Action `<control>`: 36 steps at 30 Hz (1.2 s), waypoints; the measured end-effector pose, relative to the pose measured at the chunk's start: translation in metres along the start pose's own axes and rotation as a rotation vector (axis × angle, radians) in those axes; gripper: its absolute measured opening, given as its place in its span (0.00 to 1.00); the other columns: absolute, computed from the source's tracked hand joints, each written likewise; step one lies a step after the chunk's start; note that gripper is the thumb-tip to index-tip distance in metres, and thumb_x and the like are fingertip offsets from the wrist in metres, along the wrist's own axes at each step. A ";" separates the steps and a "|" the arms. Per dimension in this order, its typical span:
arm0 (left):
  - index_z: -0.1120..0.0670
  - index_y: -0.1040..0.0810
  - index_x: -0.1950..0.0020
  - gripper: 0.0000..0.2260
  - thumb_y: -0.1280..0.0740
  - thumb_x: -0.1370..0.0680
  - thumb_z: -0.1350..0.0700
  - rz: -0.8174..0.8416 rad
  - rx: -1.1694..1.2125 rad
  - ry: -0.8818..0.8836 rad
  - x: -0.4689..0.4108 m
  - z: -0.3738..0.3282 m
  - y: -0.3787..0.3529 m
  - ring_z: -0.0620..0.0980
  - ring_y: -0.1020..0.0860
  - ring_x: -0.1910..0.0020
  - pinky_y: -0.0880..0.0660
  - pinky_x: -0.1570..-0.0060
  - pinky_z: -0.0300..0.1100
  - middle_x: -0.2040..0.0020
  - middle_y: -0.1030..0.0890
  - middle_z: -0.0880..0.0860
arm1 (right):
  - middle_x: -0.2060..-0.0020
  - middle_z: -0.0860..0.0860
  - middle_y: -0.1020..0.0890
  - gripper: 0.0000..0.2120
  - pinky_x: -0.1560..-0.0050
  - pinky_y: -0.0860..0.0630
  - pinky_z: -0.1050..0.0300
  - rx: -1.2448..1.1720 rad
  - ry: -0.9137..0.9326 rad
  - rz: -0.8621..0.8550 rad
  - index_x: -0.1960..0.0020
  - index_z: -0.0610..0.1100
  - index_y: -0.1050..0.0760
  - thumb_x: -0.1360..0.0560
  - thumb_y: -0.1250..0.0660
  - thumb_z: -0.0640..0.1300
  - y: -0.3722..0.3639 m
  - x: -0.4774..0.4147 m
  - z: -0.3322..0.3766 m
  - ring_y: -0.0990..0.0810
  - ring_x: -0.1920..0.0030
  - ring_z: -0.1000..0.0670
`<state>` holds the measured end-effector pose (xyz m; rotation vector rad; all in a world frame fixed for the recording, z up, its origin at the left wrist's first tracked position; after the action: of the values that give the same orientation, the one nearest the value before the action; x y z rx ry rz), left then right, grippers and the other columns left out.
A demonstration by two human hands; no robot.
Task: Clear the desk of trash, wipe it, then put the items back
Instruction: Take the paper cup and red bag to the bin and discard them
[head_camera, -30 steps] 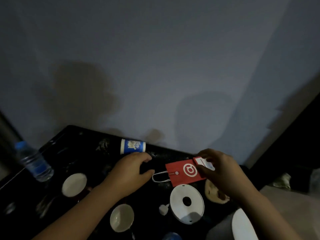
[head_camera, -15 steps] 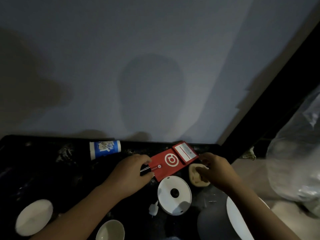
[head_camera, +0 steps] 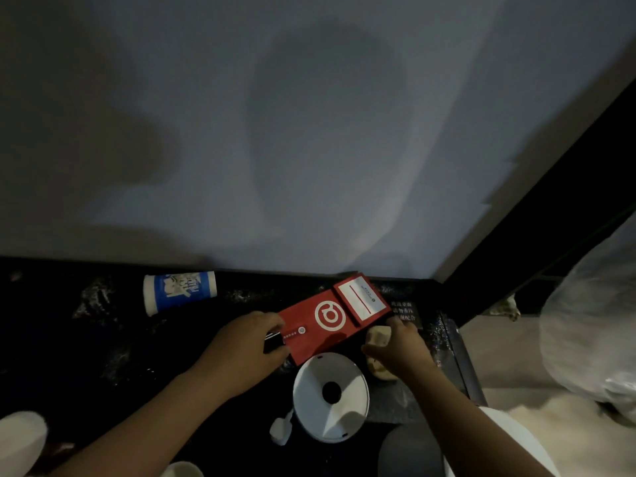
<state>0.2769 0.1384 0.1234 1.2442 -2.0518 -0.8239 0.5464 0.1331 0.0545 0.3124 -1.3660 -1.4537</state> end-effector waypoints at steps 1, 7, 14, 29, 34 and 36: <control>0.46 0.25 0.40 0.14 0.31 0.25 0.48 0.006 0.002 0.008 -0.004 0.002 -0.003 0.37 0.27 0.49 0.32 0.53 0.27 0.46 0.26 0.41 | 0.33 0.44 0.34 0.37 0.39 0.26 0.46 0.019 -0.008 -0.003 0.30 0.47 0.38 0.33 0.26 0.57 -0.003 -0.006 -0.003 0.30 0.36 0.41; 0.40 0.26 0.47 0.10 0.30 0.25 0.51 0.057 0.031 0.043 -0.021 0.016 -0.023 0.36 0.27 0.53 0.32 0.56 0.26 0.52 0.26 0.40 | 0.30 0.43 0.40 0.46 0.35 0.30 0.43 0.040 -0.112 0.015 0.26 0.49 0.45 0.35 0.26 0.62 -0.029 -0.035 -0.015 0.37 0.32 0.39; 0.46 0.24 0.39 0.14 0.31 0.24 0.51 0.104 0.036 0.116 -0.032 0.028 -0.041 0.38 0.27 0.49 0.29 0.48 0.31 0.47 0.26 0.42 | 0.30 0.43 0.42 0.47 0.36 0.31 0.35 -0.049 -0.225 -0.030 0.27 0.51 0.44 0.37 0.23 0.59 -0.046 -0.058 -0.020 0.40 0.31 0.36; 0.39 0.27 0.47 0.11 0.30 0.25 0.52 0.094 0.102 0.072 -0.047 0.040 -0.041 0.34 0.26 0.51 0.28 0.50 0.29 0.49 0.25 0.40 | 0.25 0.42 0.47 0.55 0.29 0.40 0.36 -0.079 0.008 -0.128 0.22 0.51 0.57 0.36 0.24 0.58 -0.016 -0.086 0.002 0.45 0.27 0.36; 0.40 0.25 0.48 0.10 0.29 0.26 0.51 0.077 0.096 0.063 -0.052 0.045 -0.040 0.35 0.25 0.51 0.29 0.52 0.28 0.51 0.24 0.40 | 0.26 0.42 0.46 0.56 0.30 0.39 0.35 -0.057 0.075 -0.101 0.22 0.52 0.59 0.36 0.23 0.58 -0.019 -0.103 0.017 0.44 0.27 0.37; 0.40 0.25 0.48 0.10 0.30 0.26 0.51 0.075 0.083 0.067 -0.053 0.048 -0.040 0.33 0.25 0.51 0.30 0.54 0.25 0.51 0.25 0.39 | 0.25 0.41 0.47 0.57 0.30 0.40 0.35 -0.021 0.086 -0.101 0.22 0.52 0.60 0.36 0.23 0.58 -0.020 -0.111 0.022 0.45 0.27 0.37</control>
<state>0.2835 0.1813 0.0537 1.2146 -2.0837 -0.6596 0.5638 0.2292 -0.0057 0.4317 -1.2807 -1.5192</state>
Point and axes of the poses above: each hand's wrist, its own x-axis away from the middle knuckle, its own y-axis out of the back of the hand, z = x × y, the point moved 1 cm from there along -x, towards the middle knuckle
